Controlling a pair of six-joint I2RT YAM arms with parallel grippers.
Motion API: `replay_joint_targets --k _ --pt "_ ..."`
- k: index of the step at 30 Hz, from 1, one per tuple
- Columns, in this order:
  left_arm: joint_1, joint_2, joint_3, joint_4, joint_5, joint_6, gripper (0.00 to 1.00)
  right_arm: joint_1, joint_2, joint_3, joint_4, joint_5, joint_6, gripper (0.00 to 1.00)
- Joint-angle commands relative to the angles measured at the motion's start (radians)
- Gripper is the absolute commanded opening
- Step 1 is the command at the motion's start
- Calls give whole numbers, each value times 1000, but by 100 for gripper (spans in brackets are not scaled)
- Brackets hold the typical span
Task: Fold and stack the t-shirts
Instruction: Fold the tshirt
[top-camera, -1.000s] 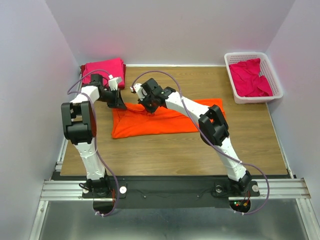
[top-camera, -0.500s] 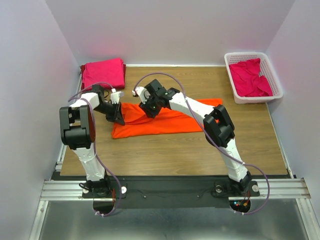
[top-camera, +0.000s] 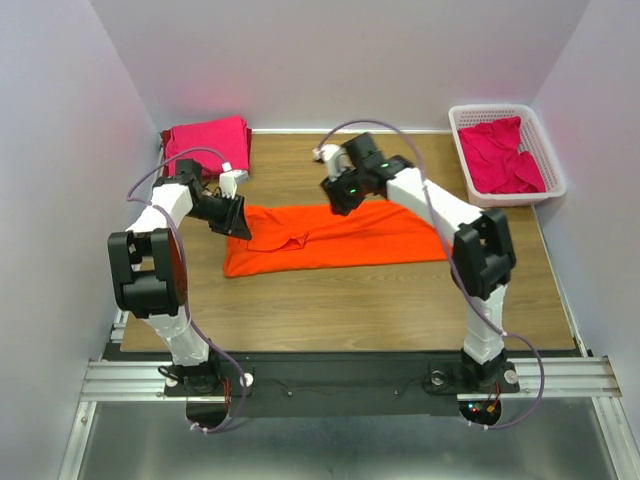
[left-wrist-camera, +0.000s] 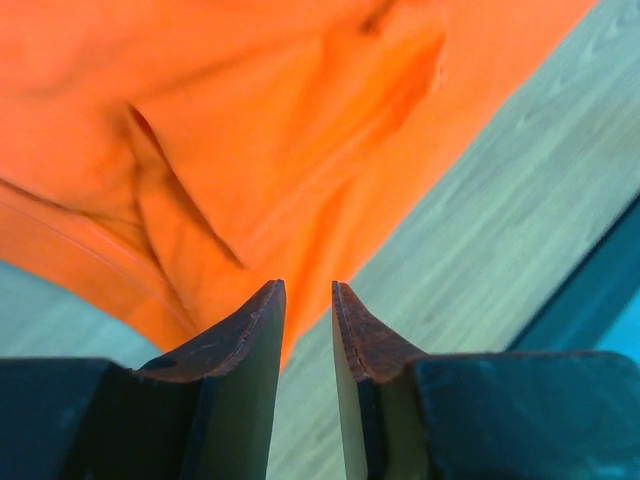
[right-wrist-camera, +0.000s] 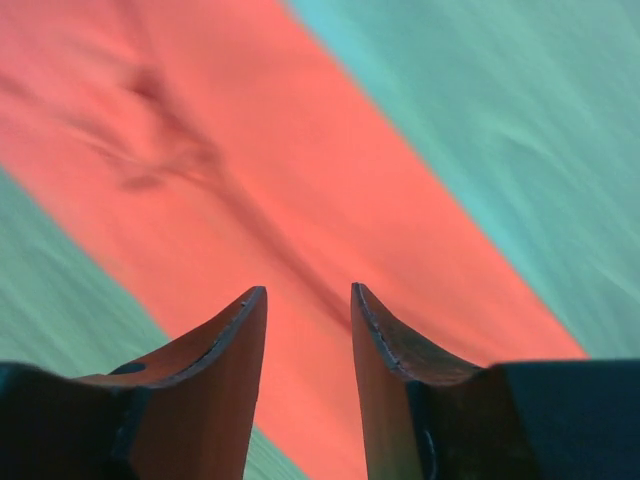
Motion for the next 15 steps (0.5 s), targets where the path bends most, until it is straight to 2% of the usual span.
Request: replay_joint_targets --k 1,6,9,15 --pt "-55 -39 16 123 -44 -83 33 -170 -99 -93 -53 5 -4 43" --pt "-152 -13 -19 260 -147 -201 30 -368 -93 -162 -110 33 -50 39" --pt "-188 23 -28 298 -233 -258 30 -426 -56 -200 -111 80 -110 37" --pt "-213 103 -2 291 -319 -279 30 -451 10 -269 -110 156 -156 34"
